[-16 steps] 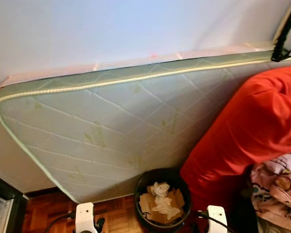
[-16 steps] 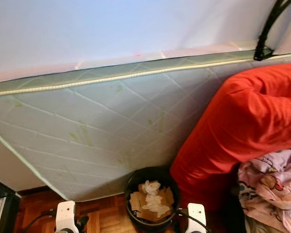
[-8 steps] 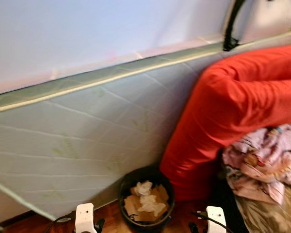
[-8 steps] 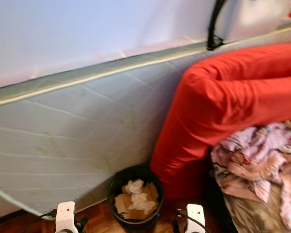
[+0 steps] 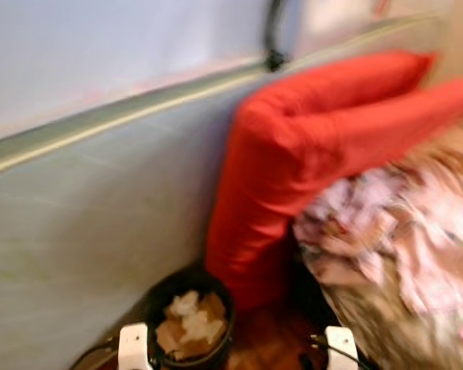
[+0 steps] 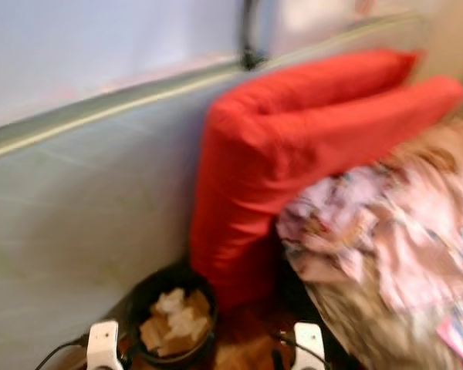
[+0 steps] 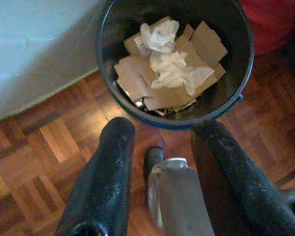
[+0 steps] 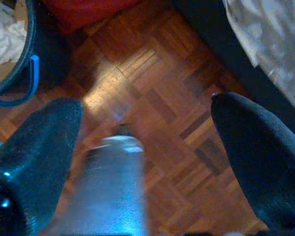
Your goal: Clean up the room
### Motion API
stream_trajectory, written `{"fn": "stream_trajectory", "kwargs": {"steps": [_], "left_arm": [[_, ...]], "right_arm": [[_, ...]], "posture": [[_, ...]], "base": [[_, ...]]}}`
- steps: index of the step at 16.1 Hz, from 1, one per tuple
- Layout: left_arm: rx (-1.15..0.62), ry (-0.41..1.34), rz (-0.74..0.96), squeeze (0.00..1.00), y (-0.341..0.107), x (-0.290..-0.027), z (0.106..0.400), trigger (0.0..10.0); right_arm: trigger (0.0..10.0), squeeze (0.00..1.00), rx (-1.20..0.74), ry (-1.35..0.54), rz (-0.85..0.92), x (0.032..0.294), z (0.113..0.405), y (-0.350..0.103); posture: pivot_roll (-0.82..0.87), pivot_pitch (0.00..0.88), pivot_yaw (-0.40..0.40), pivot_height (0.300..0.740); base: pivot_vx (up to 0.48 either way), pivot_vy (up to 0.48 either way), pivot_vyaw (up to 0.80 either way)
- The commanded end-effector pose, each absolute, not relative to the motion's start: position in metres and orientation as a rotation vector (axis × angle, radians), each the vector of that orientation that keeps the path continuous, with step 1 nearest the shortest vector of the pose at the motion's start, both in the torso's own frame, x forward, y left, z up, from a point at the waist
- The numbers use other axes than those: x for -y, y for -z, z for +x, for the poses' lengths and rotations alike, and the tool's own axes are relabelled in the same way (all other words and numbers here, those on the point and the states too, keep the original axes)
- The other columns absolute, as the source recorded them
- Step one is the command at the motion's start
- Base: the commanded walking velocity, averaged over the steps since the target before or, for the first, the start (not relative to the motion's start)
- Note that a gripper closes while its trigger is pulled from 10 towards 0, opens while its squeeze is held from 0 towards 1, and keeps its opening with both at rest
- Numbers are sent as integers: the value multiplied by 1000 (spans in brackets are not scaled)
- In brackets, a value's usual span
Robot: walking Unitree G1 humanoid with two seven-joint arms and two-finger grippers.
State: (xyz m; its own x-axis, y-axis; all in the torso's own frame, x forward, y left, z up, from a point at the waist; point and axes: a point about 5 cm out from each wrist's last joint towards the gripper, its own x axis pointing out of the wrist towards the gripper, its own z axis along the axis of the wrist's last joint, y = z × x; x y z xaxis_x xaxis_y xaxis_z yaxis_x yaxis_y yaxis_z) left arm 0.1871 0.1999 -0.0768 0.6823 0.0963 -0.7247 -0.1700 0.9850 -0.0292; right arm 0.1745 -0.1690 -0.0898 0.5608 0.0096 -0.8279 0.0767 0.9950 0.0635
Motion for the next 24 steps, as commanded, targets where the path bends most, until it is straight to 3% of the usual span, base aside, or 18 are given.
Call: {"fn": "stream_trajectory", "kwargs": {"steps": [1, 13, 24], "left_arm": [[-820, -146, -111, 0, 79, -197, 185, 10000], [-818, -140, -106, 0, 78, -197, 187, 10000], [-817, -132, -88, 0, 77, -199, 188, 10000]], "right_arm": [[10000, 0, -995, 48, 86, 173, 169, 92], [10000, 0, -992, 54, 93, 172, 170, 92], [10000, 0, -975, 87, 119, 175, 171, 91]], "posture": [[75, 19, -14, 740], [77, 31, -16, 740], [77, 38, -9, 740]], "base": [[0, 0, -788], [0, 0, -786], [0, -205, -41]]}}
